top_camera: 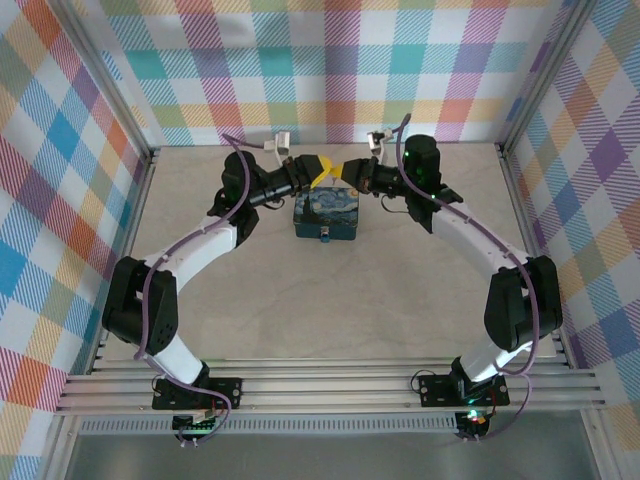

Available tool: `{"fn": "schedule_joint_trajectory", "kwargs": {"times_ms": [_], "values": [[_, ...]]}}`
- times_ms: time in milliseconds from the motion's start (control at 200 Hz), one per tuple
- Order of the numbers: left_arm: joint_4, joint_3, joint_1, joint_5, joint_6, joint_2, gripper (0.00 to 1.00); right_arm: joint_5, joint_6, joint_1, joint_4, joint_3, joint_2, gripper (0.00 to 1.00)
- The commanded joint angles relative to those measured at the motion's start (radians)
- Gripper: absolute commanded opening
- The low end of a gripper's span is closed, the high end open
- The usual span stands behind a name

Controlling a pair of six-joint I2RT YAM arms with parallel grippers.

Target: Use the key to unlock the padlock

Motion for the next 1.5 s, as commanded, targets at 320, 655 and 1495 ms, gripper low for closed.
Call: {"fn": "schedule_joint_trajectory", "kwargs": {"times_ms": [320,655,1495], "values": [[0.107,-0.047,-0.011,-0.058,-0.05,-0.024,0.31,0.065,0.086,0.014,0.084,-0.027,-0.044,0.0],[0.148,0.003,-0.037,-0.048,-0.089,0.031,0.23,0.055,0.126,0.018,0.118,-0.019,-0.028,0.0],[-0.649,0.257,-0.037,0.028,0.62,0.022,0.0,0.156,0.104,0.005,-0.116,0.001,-0.078,0.31]]}}
